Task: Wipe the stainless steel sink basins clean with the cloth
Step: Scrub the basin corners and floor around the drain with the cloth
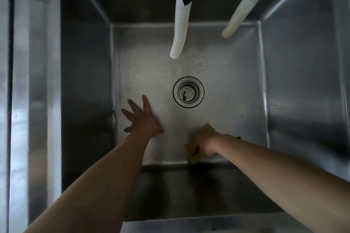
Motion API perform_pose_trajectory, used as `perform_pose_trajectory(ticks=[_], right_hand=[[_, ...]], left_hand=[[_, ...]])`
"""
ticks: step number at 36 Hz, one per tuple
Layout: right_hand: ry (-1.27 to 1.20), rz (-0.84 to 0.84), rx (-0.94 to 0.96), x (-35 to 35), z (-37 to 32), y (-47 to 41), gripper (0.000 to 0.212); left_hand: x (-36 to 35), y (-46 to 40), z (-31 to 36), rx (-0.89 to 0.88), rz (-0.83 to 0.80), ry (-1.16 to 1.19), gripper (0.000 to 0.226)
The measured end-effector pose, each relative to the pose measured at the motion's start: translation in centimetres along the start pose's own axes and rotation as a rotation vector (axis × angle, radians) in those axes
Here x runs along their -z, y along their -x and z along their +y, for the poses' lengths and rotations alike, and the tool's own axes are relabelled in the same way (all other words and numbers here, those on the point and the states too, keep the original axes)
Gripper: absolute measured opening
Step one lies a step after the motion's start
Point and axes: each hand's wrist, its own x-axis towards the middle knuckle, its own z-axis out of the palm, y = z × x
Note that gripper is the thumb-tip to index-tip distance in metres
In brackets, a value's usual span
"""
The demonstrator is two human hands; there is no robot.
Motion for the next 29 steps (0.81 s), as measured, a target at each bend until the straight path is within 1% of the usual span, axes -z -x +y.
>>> perform_pose_trajectory(ticks=[1, 3, 4, 5, 6, 9, 12, 13, 15, 17, 18, 19, 22, 24, 25, 27, 29], right_hand=[[-0.033, -0.039, 0.004, 0.1, 0.0, 0.4, 0.038], [-0.165, -0.055, -0.014, 0.5, 0.2, 1.2, 0.028], [-0.256, -0.035, -0.034, 1.0, 0.6, 1.6, 0.034], [-0.351, 0.003, -0.056, 1.6, 1.1, 2.0, 0.042], [-0.436, 0.047, -0.076, 2.4, 1.8, 2.5, 0.047], [-0.604, 0.204, -0.099, 6.0, 4.5, 4.3, 0.044], [-0.656, 0.491, -0.151, 10.2, 7.4, 5.4, 0.044], [-0.682, 0.61, -0.164, 11.6, 8.2, 5.6, 0.04], [-0.709, 0.848, -0.193, 14.3, 9.3, 5.4, 0.024], [-0.708, 1.079, -0.264, 16.7, 10.4, 4.6, 0.01], [-0.704, 1.17, -0.295, 17.9, 10.8, 4.0, 0.014], [-0.704, 1.225, -0.312, 18.9, 11.2, 3.2, 0.018], [-0.85, 1.243, -0.332, 21.2, 11.3, 0.8, 0.016], [-0.965, 1.218, -0.344, 21.9, 10.6, -0.9, 0.033], [-0.994, 1.212, -0.34, 22.0, 10.3, -1.7, 0.037], [-1.018, 1.232, -0.366, 22.2, 9.6, -3.5, 0.035], [-0.98, 1.264, -0.39, 22.7, 8.3, -4.4, 0.032]], left_hand=[[0.0, 0.0, 0.0, -0.001, 0.004, -0.002, 0.142], [-0.1, -0.2, -0.1, -0.005, 0.007, -0.005, 0.142], [-0.1, -0.2, -0.1, -0.004, 0.011, -0.005, 0.142], [-0.2, -0.3, -0.1, -0.001, 0.017, -0.005, 0.143], [-0.2, -0.4, -0.1, 0.004, 0.022, -0.005, 0.143], [-0.4, -0.5, -0.3, 0.012, 0.027, -0.015, 0.144], [-0.5, -0.6, -0.3, 0.004, 0.039, -0.037, 0.144], [-0.5, -0.7, -0.3, 0.005, 0.043, -0.045, 0.144], [-0.6, -0.7, -0.2, 0.01, 0.052, -0.062, 0.145], [-0.7, -1.0, -0.3, 0.012, 0.059, -0.076, 0.146], [-0.8, -1.1, -0.3, 0.011, 0.061, -0.081, 0.147], [-0.9, -1.3, -0.5, 0.011, 0.065, -0.089, 0.148], [-1.2, -1.8, -0.8, 0.011, 0.083, -0.106, 0.15], [-1.4, -2.0, -0.8, 0.021, 0.098, -0.124, 0.153], [-1.5, -2.0, -0.7, 0.023, 0.101, -0.132, 0.154], [-1.7, -2.2, -0.8, 0.023, 0.113, -0.13, 0.156], [-1.7, -2.4, -1.0, 0.02, 0.116, -0.128, 0.156]])
